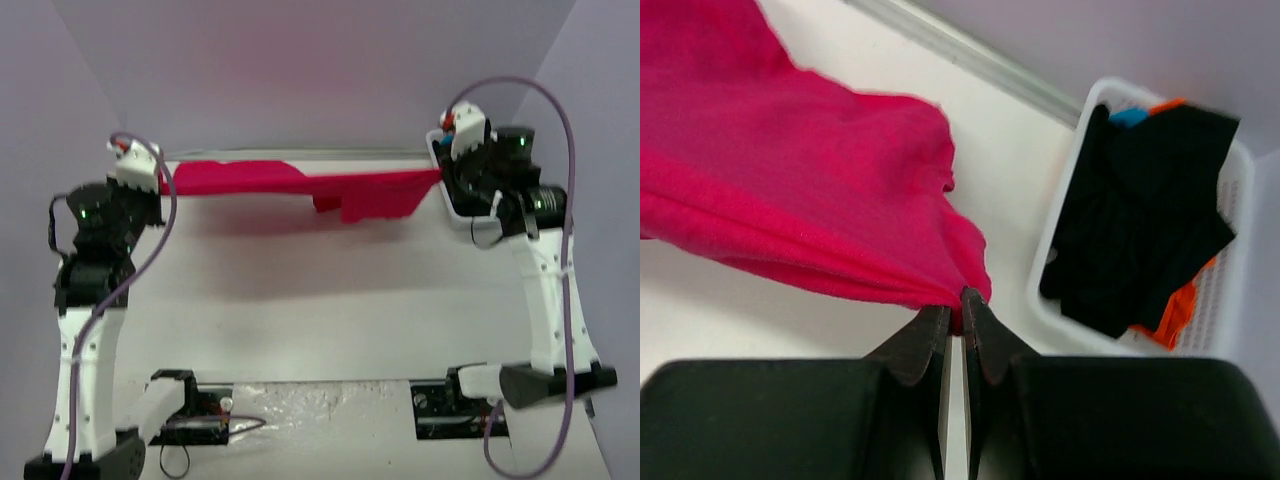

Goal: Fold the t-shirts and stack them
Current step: Flatten out the tshirt

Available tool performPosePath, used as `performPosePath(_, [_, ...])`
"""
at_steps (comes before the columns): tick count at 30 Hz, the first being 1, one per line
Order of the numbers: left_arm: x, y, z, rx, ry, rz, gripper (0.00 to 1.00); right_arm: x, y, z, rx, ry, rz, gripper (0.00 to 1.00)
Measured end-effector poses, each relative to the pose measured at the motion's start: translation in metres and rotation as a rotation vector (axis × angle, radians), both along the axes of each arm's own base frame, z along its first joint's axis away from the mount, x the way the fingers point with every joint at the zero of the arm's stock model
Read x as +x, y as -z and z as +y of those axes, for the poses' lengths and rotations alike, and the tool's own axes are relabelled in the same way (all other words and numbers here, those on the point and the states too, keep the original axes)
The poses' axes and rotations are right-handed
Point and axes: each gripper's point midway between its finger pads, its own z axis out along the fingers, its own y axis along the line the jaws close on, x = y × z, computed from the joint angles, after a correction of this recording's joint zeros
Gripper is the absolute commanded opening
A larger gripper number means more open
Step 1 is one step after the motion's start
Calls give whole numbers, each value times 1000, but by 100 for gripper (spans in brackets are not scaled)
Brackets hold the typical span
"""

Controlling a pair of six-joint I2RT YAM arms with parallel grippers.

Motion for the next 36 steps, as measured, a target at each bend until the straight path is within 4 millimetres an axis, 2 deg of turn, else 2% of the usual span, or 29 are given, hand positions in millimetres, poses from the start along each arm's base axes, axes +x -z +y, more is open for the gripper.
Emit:
performPosePath(3, [-34, 39, 0, -1, 2, 66, 2, -46, 22, -2, 14, -13, 33, 0])
performPosePath(5, [-56, 64, -1, -3, 4, 123, 2, -69, 29, -3, 29, -15, 42, 0])
performPosePath(7, [-75, 79, -1, -6, 3, 179, 2, -88, 26, -3, 46, -18, 36, 0])
performPosePath(8, [-84, 78, -1, -6, 3, 190, 2, -96, 20, -3, 56, -23, 31, 0])
performPosePath(9, [-90, 73, -1, -7, 4, 191, 2, -101, 10, -4, 72, -25, 14, 0])
performPosePath(11, [-103, 49, -3, -12, 14, 158, 2, -106, -16, -11, 98, -8, -43, 0])
performPosePath(16, [-125, -34, -4, -11, 21, -26, 2, -106, -71, -12, 137, -11, -162, 0])
performPosePath(17, [-128, -45, -4, -10, 21, -61, 2, -104, -77, -11, 143, -15, -175, 0])
performPosePath(19, [-128, -54, -4, -8, 21, -92, 2, -96, -84, -10, 146, -16, -186, 0])
performPosePath(21, [-115, -44, -4, -4, 21, -78, 2, -81, -77, -11, 143, -10, -166, 0])
performPosePath(23, [-89, -16, -3, -2, 21, -9, 2, -62, -59, -12, 137, -1, -125, 0])
performPosePath(25, [-55, 22, -3, 0, 20, 84, 2, -42, -36, -13, 129, 14, -74, 0])
performPosePath(29, [17, 107, -4, 12, 24, 283, 2, 10, 32, -17, 105, 51, 71, 0])
performPosePath(31, [61, 151, -4, 26, 25, 376, 2, 40, 64, -18, 92, 67, 126, 0])
performPosePath(32, [84, 173, -4, 32, 24, 420, 18, 59, 82, -17, 82, 77, 150, 33])
performPosePath(33, [107, 192, -3, 49, 25, 456, 32, 78, 98, -18, 73, 94, 169, 60])
performPosePath(35, [162, 226, 8, 104, -12, 516, 49, 122, 127, -29, 24, 165, 201, 79])
performPosePath(36, [191, 237, 15, 127, -33, 518, 52, 153, 137, -37, 1, 214, 186, 82])
